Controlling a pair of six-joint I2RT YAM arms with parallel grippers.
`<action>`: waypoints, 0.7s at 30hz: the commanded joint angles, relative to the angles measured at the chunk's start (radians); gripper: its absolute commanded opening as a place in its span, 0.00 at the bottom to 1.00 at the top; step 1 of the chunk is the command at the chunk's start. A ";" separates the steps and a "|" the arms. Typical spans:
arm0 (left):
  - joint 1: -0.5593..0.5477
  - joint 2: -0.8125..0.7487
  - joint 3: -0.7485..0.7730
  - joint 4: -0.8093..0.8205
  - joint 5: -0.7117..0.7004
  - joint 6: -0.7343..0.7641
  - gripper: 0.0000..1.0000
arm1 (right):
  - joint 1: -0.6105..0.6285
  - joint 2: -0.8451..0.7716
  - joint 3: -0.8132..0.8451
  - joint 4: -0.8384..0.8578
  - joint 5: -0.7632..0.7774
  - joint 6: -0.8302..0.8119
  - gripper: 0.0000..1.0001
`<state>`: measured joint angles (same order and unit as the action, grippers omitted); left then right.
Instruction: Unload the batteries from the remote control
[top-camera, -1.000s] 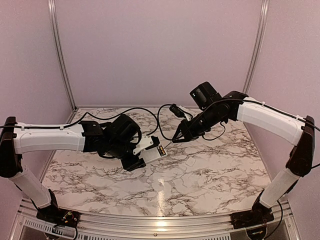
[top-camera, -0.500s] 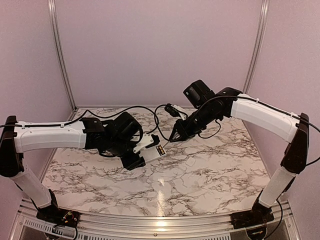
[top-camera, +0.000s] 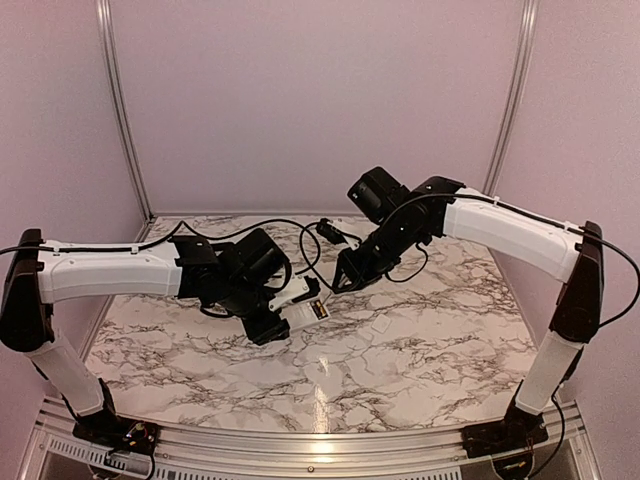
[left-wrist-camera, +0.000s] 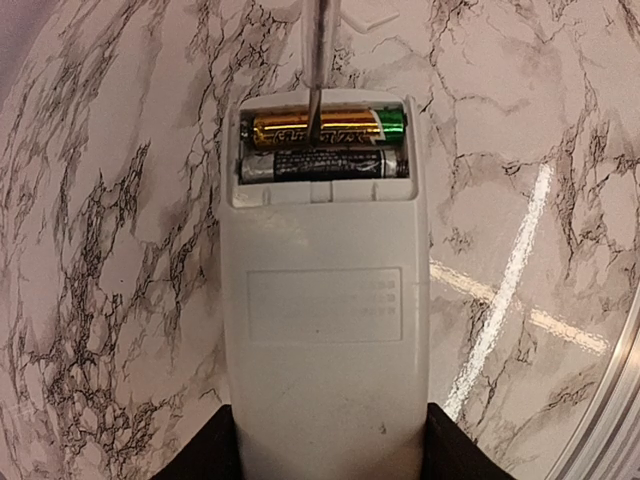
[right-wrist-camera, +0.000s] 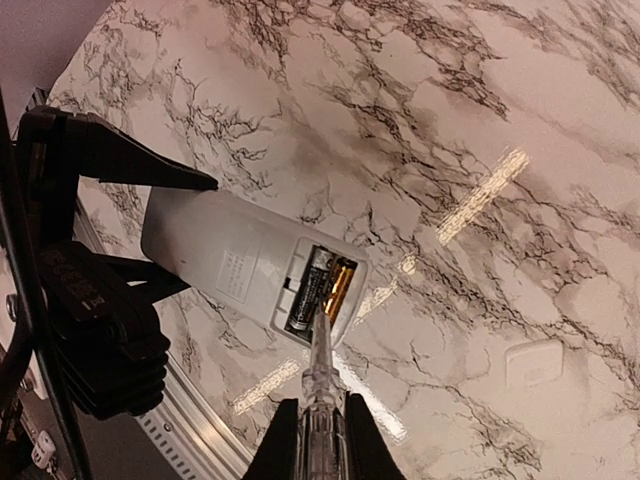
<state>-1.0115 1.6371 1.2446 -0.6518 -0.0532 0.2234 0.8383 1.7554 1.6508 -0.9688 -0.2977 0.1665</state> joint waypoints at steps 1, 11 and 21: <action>-0.009 -0.017 0.052 0.062 0.017 -0.012 0.04 | 0.010 0.003 -0.043 0.000 -0.032 -0.007 0.00; -0.009 -0.200 -0.110 0.267 0.002 -0.020 0.01 | -0.052 -0.040 -0.118 0.087 -0.178 0.017 0.00; -0.009 -0.302 -0.280 0.394 0.020 -0.024 0.01 | -0.185 -0.175 -0.256 0.199 -0.453 0.012 0.00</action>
<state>-1.0164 1.3846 0.9909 -0.4061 -0.0399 0.2161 0.6838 1.6108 1.4315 -0.7624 -0.6632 0.1829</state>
